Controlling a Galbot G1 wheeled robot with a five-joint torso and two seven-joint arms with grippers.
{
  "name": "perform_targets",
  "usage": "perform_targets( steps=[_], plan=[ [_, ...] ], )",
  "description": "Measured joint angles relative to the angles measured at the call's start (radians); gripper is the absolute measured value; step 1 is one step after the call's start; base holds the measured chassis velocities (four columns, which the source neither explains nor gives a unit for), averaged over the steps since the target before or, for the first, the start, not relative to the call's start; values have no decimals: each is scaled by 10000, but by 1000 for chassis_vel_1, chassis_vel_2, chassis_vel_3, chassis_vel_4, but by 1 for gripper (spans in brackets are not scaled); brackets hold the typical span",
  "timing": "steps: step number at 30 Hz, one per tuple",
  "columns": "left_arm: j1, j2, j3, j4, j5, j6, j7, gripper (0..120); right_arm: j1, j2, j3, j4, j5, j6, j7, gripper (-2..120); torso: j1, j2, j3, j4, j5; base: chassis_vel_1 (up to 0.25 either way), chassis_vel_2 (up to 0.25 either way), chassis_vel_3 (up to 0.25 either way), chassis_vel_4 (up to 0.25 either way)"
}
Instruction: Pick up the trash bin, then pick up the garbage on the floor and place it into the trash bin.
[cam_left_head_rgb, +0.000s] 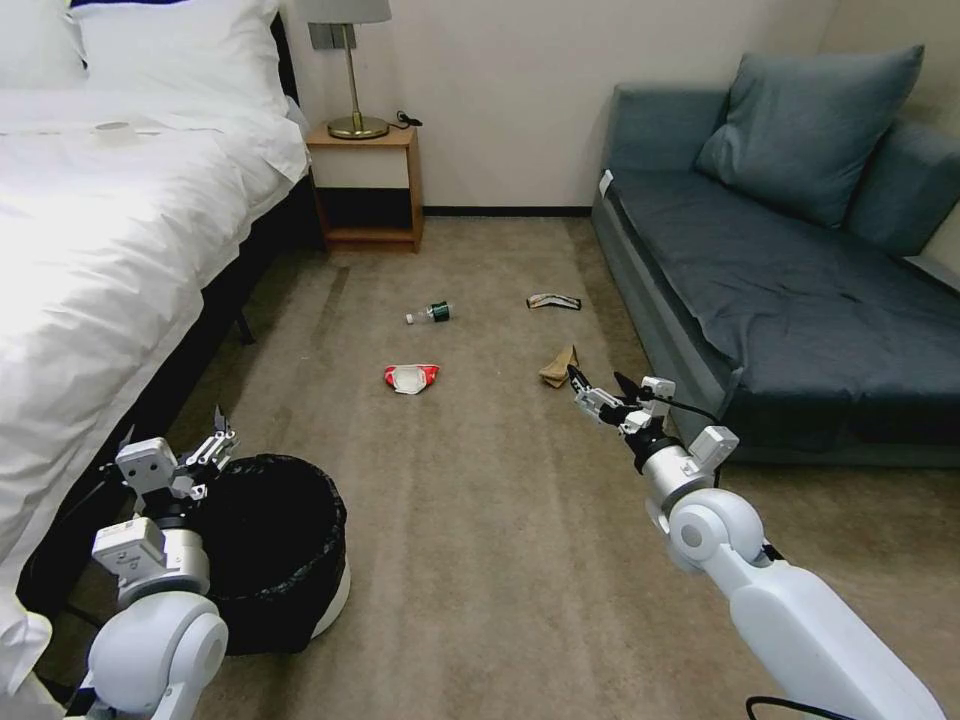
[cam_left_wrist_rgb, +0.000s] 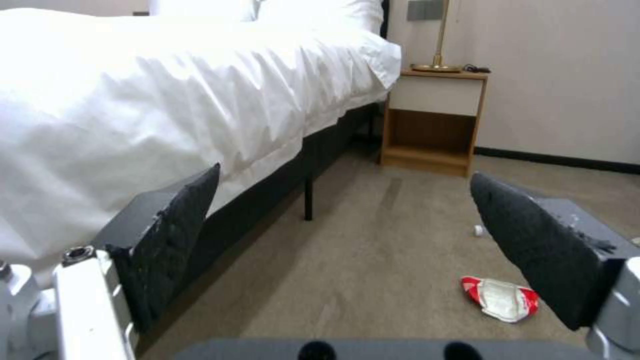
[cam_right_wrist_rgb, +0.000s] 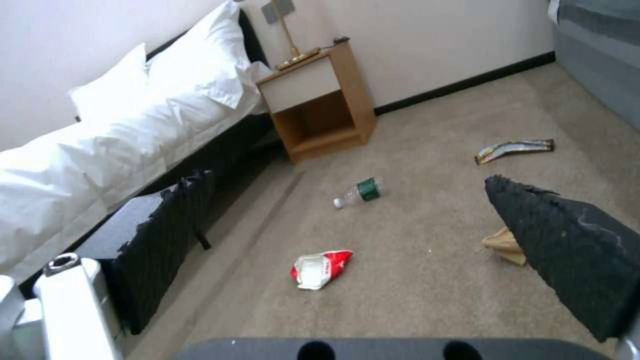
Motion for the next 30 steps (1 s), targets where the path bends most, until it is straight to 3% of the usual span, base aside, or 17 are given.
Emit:
perform_targets(
  steps=[8, 10, 11, 13, 15, 16, 19, 21, 23, 30],
  plan=[
    [-82, -102, -37, 81, 60, -25, 214, 100, -314, 108, 195, 134, -322, 0, 109, 100, 0, 0, 0, 6, 1, 0, 0, 0, 0],
    [-353, -429, -166, 371, 269, -173, 886, 100, -955, 313, 561, 400, -945, -1, 354, 100, 0, 0, 0, 1, 1, 0, 0, 0, 0],
    [-353, -429, -166, 371, 269, -173, 886, 100, -955, 313, 561, 400, -945, -1, 354, 100, 0, 0, 0, 1, 1, 0, 0, 0, 0],
    [-709, -861, -339, 748, 541, -360, 1757, 100, -1777, 580, 1049, 746, -1733, -6, 668, 100, 0, 0, 0, -4, 0, 0, 0, 0, 0],
    [-751, -918, -339, 760, 540, -361, 1780, 100, -1979, 595, 1069, 755, -1742, -8, 673, 100, 0, 0, -1, -15, -5, 0, 0, 0, 0],
    [-865, -981, -373, 855, 530, -361, 1912, 100, -2120, 637, 1138, 767, -1875, 1, 695, 100, 1, 0, 0, 4, 9, 0, 0, 0, 0],
    [-1062, -1107, -448, 1029, 533, -385, 2227, 100, -2331, 712, 1299, 856, -2133, 32, 776, 100, 0, 0, -2, 6, 5, 0, 0, 0, 0],
    [-1751, -1588, -683, 1663, 591, -503, 3382, 100, -3165, 1011, 1836, 1169, -3115, 142, 1099, 100, 0, 0, -1, -2, 2, 0, 0, 0, 0],
    [-1846, -1728, -654, 1825, 698, -450, 3652, 100, -3574, 1158, 2106, 1324, -3588, 201, 1267, 100, 1, 0, -1, -10, 0, 0, 0, 0, 0],
    [-1589, -1557, -655, 1805, 715, -218, 3654, 100, -5008, 1661, 3010, 1854, -5216, 378, 1809, 100, 1, 0, -1, 2, -2, 0, 0, 0, 0]
  ],
)
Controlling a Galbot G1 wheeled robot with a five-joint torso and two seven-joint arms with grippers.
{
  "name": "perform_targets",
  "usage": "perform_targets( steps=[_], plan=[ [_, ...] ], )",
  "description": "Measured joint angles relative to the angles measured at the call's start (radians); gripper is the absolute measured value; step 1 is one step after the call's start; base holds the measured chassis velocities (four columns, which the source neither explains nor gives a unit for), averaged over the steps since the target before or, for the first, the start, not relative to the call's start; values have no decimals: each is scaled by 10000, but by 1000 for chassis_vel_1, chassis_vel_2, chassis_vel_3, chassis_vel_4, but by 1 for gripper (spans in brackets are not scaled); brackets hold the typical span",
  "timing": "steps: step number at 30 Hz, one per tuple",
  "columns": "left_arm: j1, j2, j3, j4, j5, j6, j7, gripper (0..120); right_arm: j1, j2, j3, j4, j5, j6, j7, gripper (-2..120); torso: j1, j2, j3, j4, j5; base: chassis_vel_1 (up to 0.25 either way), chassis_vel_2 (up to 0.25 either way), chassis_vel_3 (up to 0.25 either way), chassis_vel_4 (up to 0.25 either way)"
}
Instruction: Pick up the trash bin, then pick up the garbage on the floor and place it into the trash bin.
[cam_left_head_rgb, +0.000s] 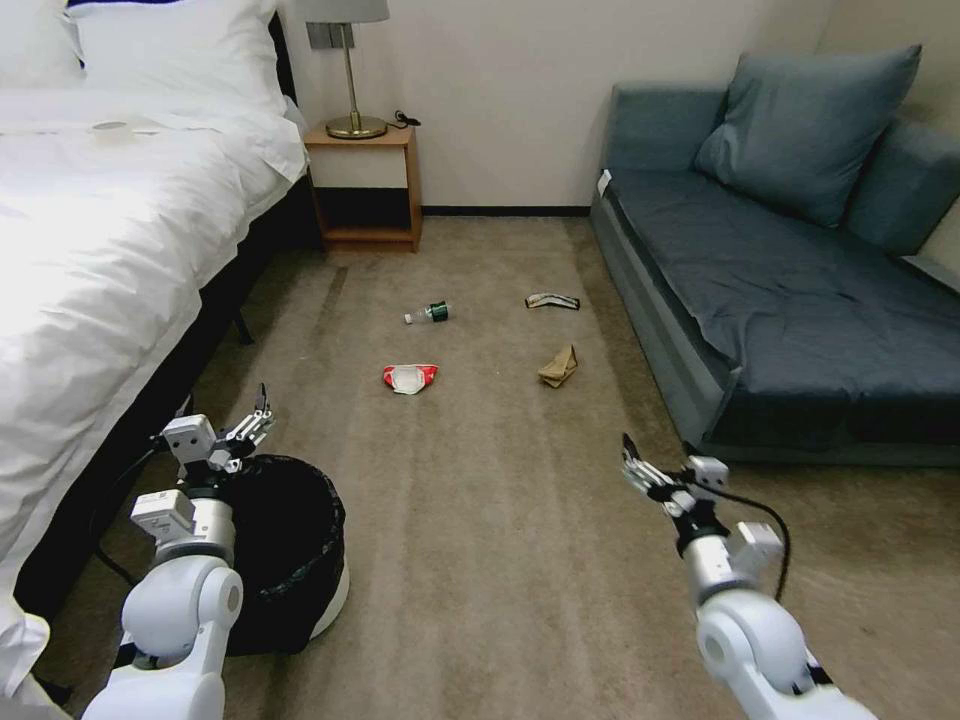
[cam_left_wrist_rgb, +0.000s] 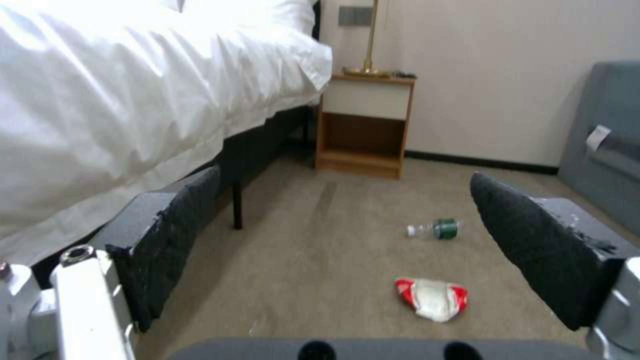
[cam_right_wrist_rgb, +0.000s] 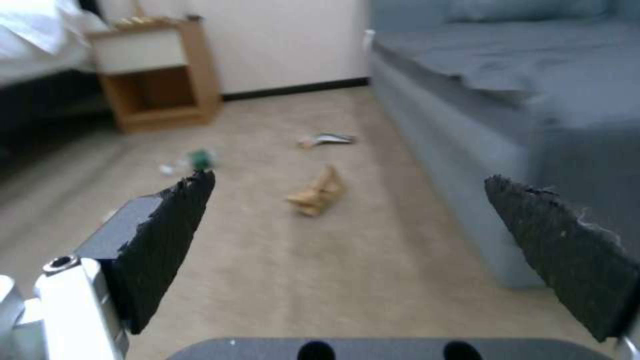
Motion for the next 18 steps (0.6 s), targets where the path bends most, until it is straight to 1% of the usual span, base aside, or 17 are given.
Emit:
perform_targets(
  steps=[1, 2, 3, 4, 5, 6, 7, 9, 10, 11, 12, 13, 14, 15, 16, 17, 18],
  plan=[
    [53, 41, -8, -45, -15, 38, -48, 100, -160, 62, 108, 67, -201, 25, 64, 100, 0, 0, 0, 0, 0, 0, 0, 0, 0],
    [215, 190, -40, -180, -48, 154, -177, 100, -527, 184, 334, 191, -597, 70, 204, 100, 0, 0, 0, -9, 2, 0, 0, 0, 0],
    [364, 317, -77, -285, -87, 231, -257, 100, -660, 233, 416, 235, -749, 86, 256, 100, -1, 0, 0, -9, 0, 0, 0, 0, 0],
    [364, 317, -77, -285, -87, 231, -257, 100, -660, 233, 416, 235, -749, 86, 256, 100, -1, 0, 0, -9, 0, 0, 0, 0, 0],
    [456, 404, -104, -350, -127, 279, -308, 100, -680, 242, 436, 249, -784, 95, 266, 100, -1, 0, 0, -4, 1, 0, 0, 0, 0],
    [604, 583, -166, -473, -248, 382, -411, 100, -696, 249, 452, 262, -814, 101, 276, 100, -1, 0, 0, -1, 1, 0, 0, 0, 0],
    [604, 583, -166, -473, -248, 382, -411, 100, -696, 249, 452, 262, -814, 101, 276, 100, -1, 0, 0, -1, 1, 0, 0, 0, 0],
    [845, 987, -295, -693, -609, 666, -719, 100, -719, 219, 458, 272, -848, 106, 279, 100, -1, 0, 0, 3, 1, 0, 0, 0, 0],
    [845, 987, -295, -693, -609, 666, -719, 100, -719, 219, 458, 272, -848, 106, 279, 100, -1, 0, 0, 3, 1, 0, 0, 0, 0],
    [937, 1179, -345, -792, -748, 798, -854, 100, -793, -12, 442, 272, -878, 109, 279, 100, -1, 0, 0, -4, 5, 0, 0, 0, 0],
    [937, 1179, -345, -792, -748, 798, -854, 100, -793, -12, 442, 272, -878, 109, 279, 100, -1, 0, 0, -4, 5, 0, 0, 0, 0],
    [1002, 1285, -373, -870, -842, 903, -944, 100, -822, -287, 399, 261, -892, 113, 273, 100, -1, 0, 0, -6, 5, 0, 0, 0, 0],
    [1126, 1461, -397, -1009, -1055, 1109, -1154, 100, -881, -1005, 274, 200, -906, 126, 224, 100, -1, 0, 0, -3, 0, 0, 0, 0, 0],
    [1275, 1655, -422, -1128, -1296, 1331, -1398, 100, -911, -1452, 192, 151, -918, 138, 189, 100, -1, 0, 1, 1, -1, 0, 0, 0, 0],
    [1275, 1655, -422, -1128, -1296, 1331, -1398, 100, -911, -1452, 192, 151, -918, 138, 189, 100, -1, 0, 1, 1, -1, 0, 0, 0, 0],
    [1378, 1806, -443, -1180, -1440, 1467, -1570, 100, -995, -1646, 136, 60, -1006, 210, 173, 100, -1, 0, 0, 2, 1, 0, 0, 0, 0],
    [1378, 1806, -443, -1180, -1440, 1467, -1570, 100, -995, -1646, 136, 60, -1006, 210, 173, 100, -1, 0, 0, 2, 1, 0, 0, 0, 0]
  ],
)
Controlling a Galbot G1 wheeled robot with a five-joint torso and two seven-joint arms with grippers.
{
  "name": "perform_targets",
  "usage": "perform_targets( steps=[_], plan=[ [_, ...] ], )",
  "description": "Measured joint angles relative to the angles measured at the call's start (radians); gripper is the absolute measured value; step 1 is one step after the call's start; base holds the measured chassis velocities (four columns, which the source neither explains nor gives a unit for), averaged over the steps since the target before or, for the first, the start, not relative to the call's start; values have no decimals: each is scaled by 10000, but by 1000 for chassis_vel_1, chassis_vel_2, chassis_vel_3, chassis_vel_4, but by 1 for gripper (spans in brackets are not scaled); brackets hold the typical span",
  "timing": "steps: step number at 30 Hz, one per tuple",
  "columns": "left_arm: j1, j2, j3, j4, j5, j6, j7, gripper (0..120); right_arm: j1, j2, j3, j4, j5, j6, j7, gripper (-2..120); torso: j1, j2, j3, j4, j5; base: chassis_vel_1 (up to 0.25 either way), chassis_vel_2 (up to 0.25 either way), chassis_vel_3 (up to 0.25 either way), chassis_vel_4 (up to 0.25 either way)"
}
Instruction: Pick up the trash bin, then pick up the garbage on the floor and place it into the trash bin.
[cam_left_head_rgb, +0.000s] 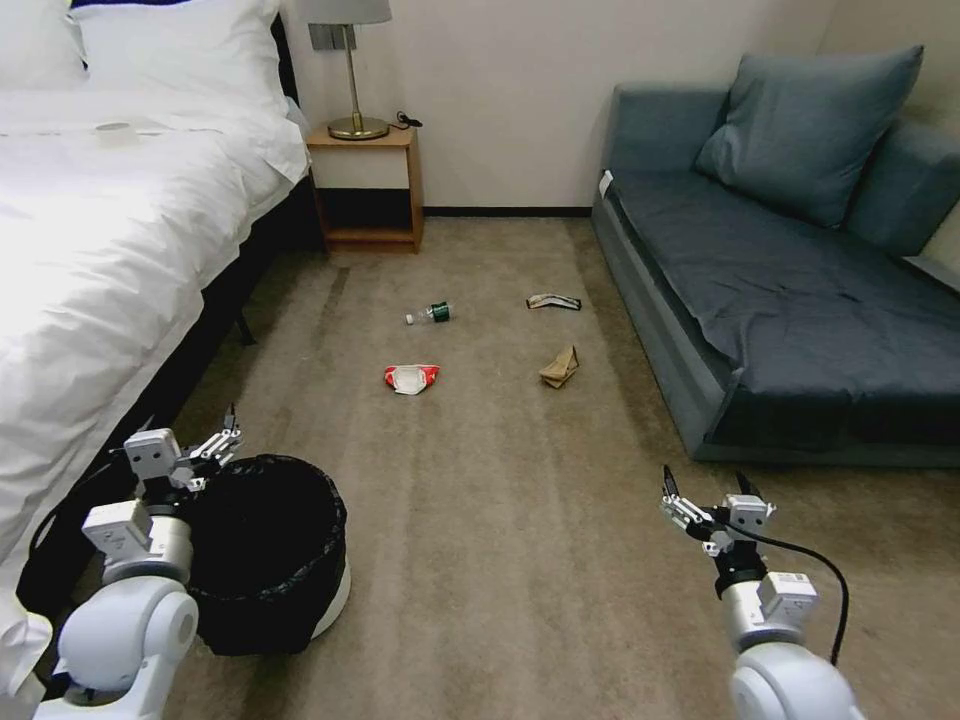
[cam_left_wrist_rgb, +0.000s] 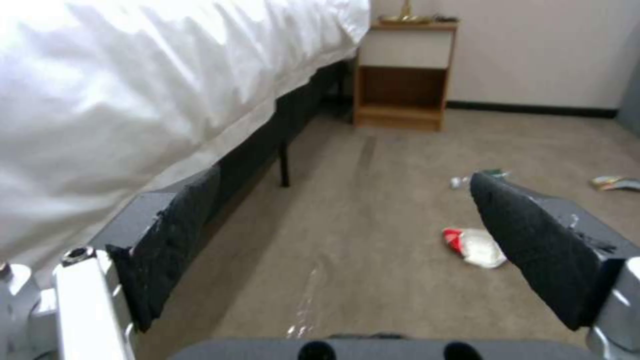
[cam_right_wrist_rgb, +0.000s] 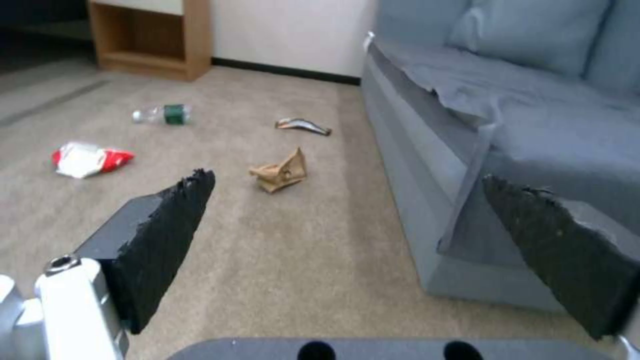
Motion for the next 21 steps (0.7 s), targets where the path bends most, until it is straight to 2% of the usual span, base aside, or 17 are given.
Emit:
perform_targets(
  steps=[2, 3, 6, 7, 9, 11, 12, 13, 15, 16, 18, 19, 20, 21],
  plan=[
    [198, 319, -76, -72, -325, 393, -412, 100, -127, -179, -27, -126, -115, 78, -9, 100, 0, 0, 0, -9, 1, 0, 0, 0, 0],
    [198, 319, -76, -72, -325, 393, -412, 100, -127, -179, -27, -126, -115, 78, -9, 100, 0, 0, 0, -9, 1, 0, 0, 0, 0],
    [396, 917, -238, -185, -1146, 1281, -1229, 100, -176, -360, 63, -268, -115, 259, -17, 100, 0, 0, 0, -2, 1, 0, 0, 0, 0],
    [396, 917, -238, -185, -1146, 1281, -1229, 100, -176, -360, 63, -268, -115, 259, -17, 100, 0, 0, 0, -2, 1, 0, 0, 0, 0],
    [397, 1245, -243, -176, -1609, 1684, -1584, 100, -217, -393, 76, -356, -114, 346, -21, 100, 0, 0, 1, -6, 0, 0, 0, 0, 0],
    [397, 1333, -243, -183, -1760, 1826, -1676, 100, -226, -402, 76, -395, -125, 374, -23, 100, 0, 0, 0, -6, 1, 0, 0, 0, 0],
    [410, 1541, -243, -276, -2255, 2280, -2008, 100, -224, -421, 75, -483, -173, 420, -31, 100, 0, 0, 1, -6, -1, 0, 0, 0, 0],
    [410, 1541, -243, -276, -2255, 2280, -2008, 100, -224, -421, 75, -483, -173, 420, -31, 100, 0, 0, 1, -6, -1, 0, 0, 0, 0],
    [433, 1864, -239, -452, -2982, 2975, -2492, 100, -164, -427, 59, -591, -263, 463, -37, 100, 0, 0, 1, -4, 0, 0, 0, 0, 0],
    [433, 1864, -239, -452, -2982, 2975, -2492, 100, -164, -427, 59, -591, -263, 463, -37, 100, 0, 0, 1, -4, 0, 0, 0, 0, 0],
    [459, 2359, -236, -618, -3608, 3692, -3101, 100, -90, -433, 48, -646, -280, 468, -38, 100, 0, 0, 1, -5, 0, 0, 0, 0, 0],
    [459, 2359, -236, -618, -3608, 3692, -3101, 100, -90, -433, 48, -646, -280, 468, -38, 100, 0, 0, 1, -5, 0, 0, 0, 0, 0],
    [466, 2628, -241, -677, -3941, 3989, -3445, 100, -68, -441, 48, -667, -273, 468, -38, 100, 0, 0, 0, -4, -1, 0, 0, 0, 0],
    [466, 2628, -241, -677, -3941, 3989, -3445, 100, -68, -441, 48, -667, -273, 468, -38, 100, 0, 0, 0, -4, -1, 0, 0, 0, 0]
  ],
)
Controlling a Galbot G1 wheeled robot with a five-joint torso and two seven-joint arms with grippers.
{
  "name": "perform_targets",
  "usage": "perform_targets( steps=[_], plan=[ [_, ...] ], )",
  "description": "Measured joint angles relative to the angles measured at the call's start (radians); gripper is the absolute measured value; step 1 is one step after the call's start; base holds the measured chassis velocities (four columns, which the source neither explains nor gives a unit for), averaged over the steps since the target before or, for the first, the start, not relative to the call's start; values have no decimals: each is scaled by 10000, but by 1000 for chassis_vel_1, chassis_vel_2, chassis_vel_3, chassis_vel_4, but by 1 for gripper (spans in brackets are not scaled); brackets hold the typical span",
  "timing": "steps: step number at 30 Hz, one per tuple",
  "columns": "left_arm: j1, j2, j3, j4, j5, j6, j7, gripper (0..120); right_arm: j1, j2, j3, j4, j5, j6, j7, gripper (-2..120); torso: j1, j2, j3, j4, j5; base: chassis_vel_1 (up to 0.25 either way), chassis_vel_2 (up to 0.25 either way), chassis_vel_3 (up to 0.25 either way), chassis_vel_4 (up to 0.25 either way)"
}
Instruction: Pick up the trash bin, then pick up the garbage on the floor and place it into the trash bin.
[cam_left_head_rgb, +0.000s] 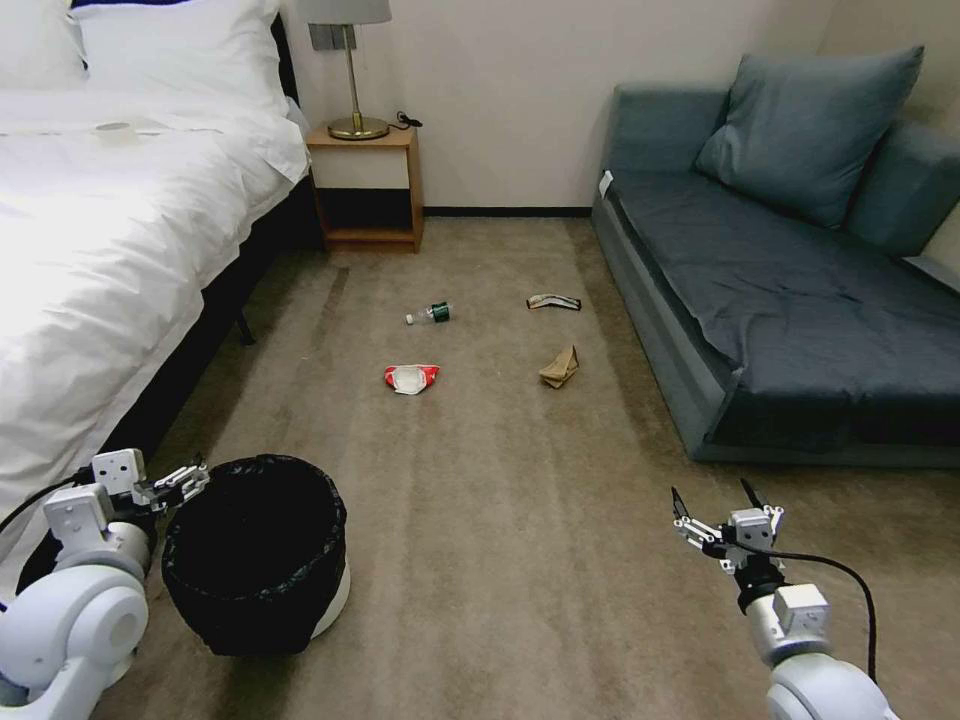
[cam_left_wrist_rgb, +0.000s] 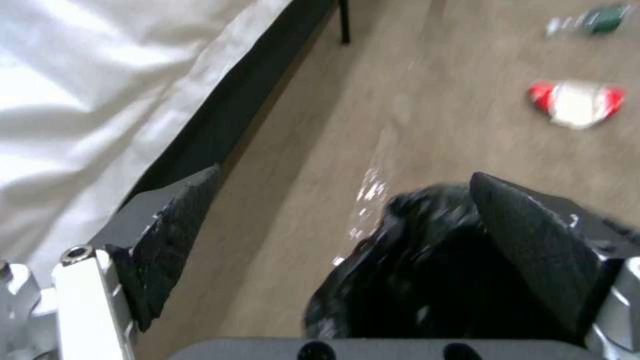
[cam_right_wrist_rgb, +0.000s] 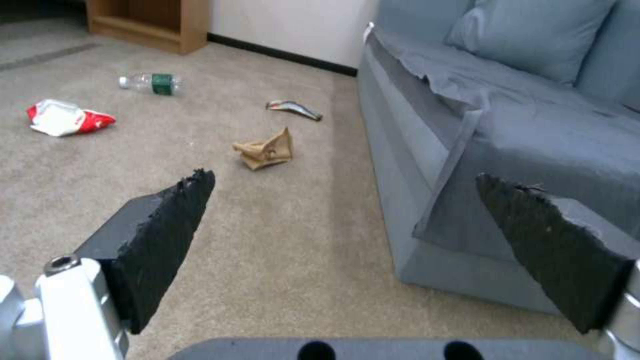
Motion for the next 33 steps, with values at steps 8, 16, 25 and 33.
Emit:
perform_targets(
  steps=[8, 16, 25, 33],
  plan=[
    [-317, 1180, 23, 82, -2445, 1169, -2015, 100, 39, 31, 0, -178, -142, 73, -22, 100, 0, 1, 0, -3, 2, 0, 0, 0, 0],
    [-477, 1335, 302, 609, -3433, 1455, -2462, 100, 185, 176, -56, -261, -296, 90, -37, 100, 0, 0, 1, 1, 0, 0, 0, 0, 0],
    [-774, 1325, 589, 1291, -3719, 1439, -2069, 100, 282, 365, -154, -314, -386, 137, -83, 100, 0, 0, 1, -1, 0, 0, 0, 0, 0],
    [-1379, 1081, 1107, 2264, -3341, 1411, -1569, 99, 399, 493, -288, -490, -488, 198, -101, 100, 0, 0, 1, 0, 1, 0, 0, 0, 0]
  ],
)
